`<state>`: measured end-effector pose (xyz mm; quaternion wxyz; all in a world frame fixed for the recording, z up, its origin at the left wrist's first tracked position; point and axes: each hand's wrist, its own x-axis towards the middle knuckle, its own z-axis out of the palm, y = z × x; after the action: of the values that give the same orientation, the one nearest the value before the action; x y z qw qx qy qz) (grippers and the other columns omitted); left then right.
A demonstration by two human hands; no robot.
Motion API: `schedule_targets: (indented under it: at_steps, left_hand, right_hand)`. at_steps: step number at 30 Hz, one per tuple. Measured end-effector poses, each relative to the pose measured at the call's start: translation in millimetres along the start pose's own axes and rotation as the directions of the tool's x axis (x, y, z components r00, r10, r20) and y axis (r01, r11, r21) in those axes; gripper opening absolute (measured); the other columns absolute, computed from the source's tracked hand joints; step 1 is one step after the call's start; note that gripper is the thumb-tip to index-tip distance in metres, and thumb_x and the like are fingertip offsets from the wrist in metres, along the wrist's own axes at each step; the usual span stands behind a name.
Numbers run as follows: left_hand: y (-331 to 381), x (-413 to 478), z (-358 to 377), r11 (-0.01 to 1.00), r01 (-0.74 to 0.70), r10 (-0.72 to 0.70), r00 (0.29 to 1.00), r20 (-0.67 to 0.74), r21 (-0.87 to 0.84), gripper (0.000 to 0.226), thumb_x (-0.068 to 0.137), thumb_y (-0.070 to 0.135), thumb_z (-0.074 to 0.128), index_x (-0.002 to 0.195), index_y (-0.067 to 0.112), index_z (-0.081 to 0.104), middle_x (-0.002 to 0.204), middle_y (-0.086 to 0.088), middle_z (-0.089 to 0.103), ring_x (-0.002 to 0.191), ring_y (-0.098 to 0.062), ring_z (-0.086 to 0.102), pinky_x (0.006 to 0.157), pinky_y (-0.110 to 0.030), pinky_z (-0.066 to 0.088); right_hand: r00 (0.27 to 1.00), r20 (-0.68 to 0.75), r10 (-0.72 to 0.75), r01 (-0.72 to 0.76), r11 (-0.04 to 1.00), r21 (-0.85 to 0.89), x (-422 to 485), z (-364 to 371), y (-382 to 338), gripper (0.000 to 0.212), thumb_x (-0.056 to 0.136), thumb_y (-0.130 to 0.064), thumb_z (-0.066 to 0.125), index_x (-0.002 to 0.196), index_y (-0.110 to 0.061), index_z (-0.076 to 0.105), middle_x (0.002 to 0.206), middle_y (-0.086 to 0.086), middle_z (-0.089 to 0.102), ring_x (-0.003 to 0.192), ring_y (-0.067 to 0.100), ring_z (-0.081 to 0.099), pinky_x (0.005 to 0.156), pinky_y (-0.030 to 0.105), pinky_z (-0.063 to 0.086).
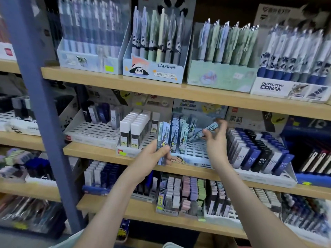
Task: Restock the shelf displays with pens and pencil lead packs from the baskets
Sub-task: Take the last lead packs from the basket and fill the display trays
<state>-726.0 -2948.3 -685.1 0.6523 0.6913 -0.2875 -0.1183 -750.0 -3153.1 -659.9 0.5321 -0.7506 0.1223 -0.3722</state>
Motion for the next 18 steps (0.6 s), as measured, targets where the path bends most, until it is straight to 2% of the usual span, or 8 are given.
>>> schedule_targets:
  at_steps: [2, 5, 8, 10, 11, 14, 18]
  left_hand:
    - [-0.8, 4.8, 0.2, 0.999, -0.028, 0.028, 0.999, -0.033, -0.015, 0.018, 0.099, 0.020, 0.047, 0.093, 0.003, 0.048, 0.066, 0.006, 0.063, 0.063, -0.010, 0.060, 0.073, -0.026, 0.044]
    - [-0.5, 8.5, 1.4, 0.997, -0.056, 0.052, 0.996, -0.074, -0.046, 0.017, 0.098, 0.020, 0.050, 0.092, 0.004, 0.048, 0.067, 0.004, 0.065, 0.064, -0.012, 0.061, 0.069, -0.026, 0.045]
    - [-3.1, 8.7, 2.5, 0.997, -0.063, 0.059, 0.995, -0.078, -0.052, 0.014, 0.097, 0.022, 0.052, 0.089, 0.010, 0.051, 0.071, 0.004, 0.066, 0.068, -0.013, 0.063, 0.078, -0.036, 0.045]
    - [-3.7, 8.2, 3.9, 0.996, -0.063, 0.058, 0.996, -0.071, -0.068, 0.011, 0.097, 0.020, 0.052, 0.091, 0.011, 0.053, 0.072, 0.002, 0.066, 0.069, -0.013, 0.064, 0.077, -0.033, 0.045]
    - [-3.3, 8.2, 4.5, 0.995, -0.068, 0.063, 0.996, -0.066, -0.070, 0.010, 0.097, 0.019, 0.051, 0.092, 0.010, 0.052, 0.073, 0.001, 0.066, 0.069, -0.013, 0.064, 0.075, -0.030, 0.046]
    - [0.8, 7.2, 6.2, 0.993, -0.084, 0.081, 0.996, -0.038, -0.084, 0.007, 0.098, 0.013, 0.048, 0.093, 0.008, 0.051, 0.073, -0.003, 0.065, 0.065, -0.009, 0.063, 0.066, -0.020, 0.049]
    - [1.2, 7.4, 6.8, 0.994, -0.066, 0.065, 0.998, -0.006, -0.089, 0.007, 0.098, 0.013, 0.048, 0.092, 0.011, 0.050, 0.072, -0.002, 0.065, 0.064, -0.008, 0.062, 0.067, -0.016, 0.051]
  right_hand:
    - [0.999, 0.040, 0.005, -0.005, 1.000, 0.005, 5.1, 0.7, 1.5, 0.035, 0.100, -0.011, 0.042, 0.131, -0.028, 0.039, 0.093, -0.025, 0.047, 0.073, -0.005, 0.060, 0.063, 0.025, 0.049]
    - [0.995, 0.096, -0.015, 0.014, 1.000, 0.010, 12.0, 0.9, 3.2, 0.035, 0.101, -0.011, 0.040, 0.123, -0.037, 0.044, 0.100, -0.010, 0.052, 0.084, 0.006, 0.064, 0.082, 0.041, 0.053]
    - [0.992, 0.128, 0.015, -0.015, 1.000, -0.001, 17.2, 2.1, 7.0, 0.035, 0.101, -0.015, 0.042, 0.133, -0.028, 0.044, 0.110, -0.004, 0.054, 0.086, 0.007, 0.064, 0.080, 0.045, 0.052]
    - [0.989, 0.147, 0.008, -0.007, 1.000, -0.010, 19.1, 2.8, 7.8, 0.037, 0.100, -0.016, 0.042, 0.134, -0.030, 0.044, 0.106, -0.010, 0.055, 0.087, 0.010, 0.065, 0.068, 0.041, 0.052]
    - [0.986, 0.164, -0.011, 0.015, 1.000, -0.018, 20.2, 3.2, 8.3, 0.036, 0.100, -0.015, 0.042, 0.130, -0.035, 0.045, 0.103, -0.012, 0.054, 0.089, 0.013, 0.064, 0.062, 0.035, 0.050]
    - [0.970, 0.240, -0.043, 0.062, 0.996, -0.072, 24.5, 2.7, 9.1, 0.037, 0.098, -0.014, 0.046, 0.124, -0.040, 0.043, 0.097, -0.008, 0.053, 0.095, 0.018, 0.061, 0.064, 0.023, 0.045]
    - [0.933, 0.359, -0.017, 0.110, 0.965, -0.240, 26.5, 4.0, 11.9, 0.059, 0.096, -0.014, 0.053, 0.142, -0.040, 0.028, 0.101, -0.008, 0.052, 0.087, 0.007, 0.055, 0.062, 0.015, 0.045]
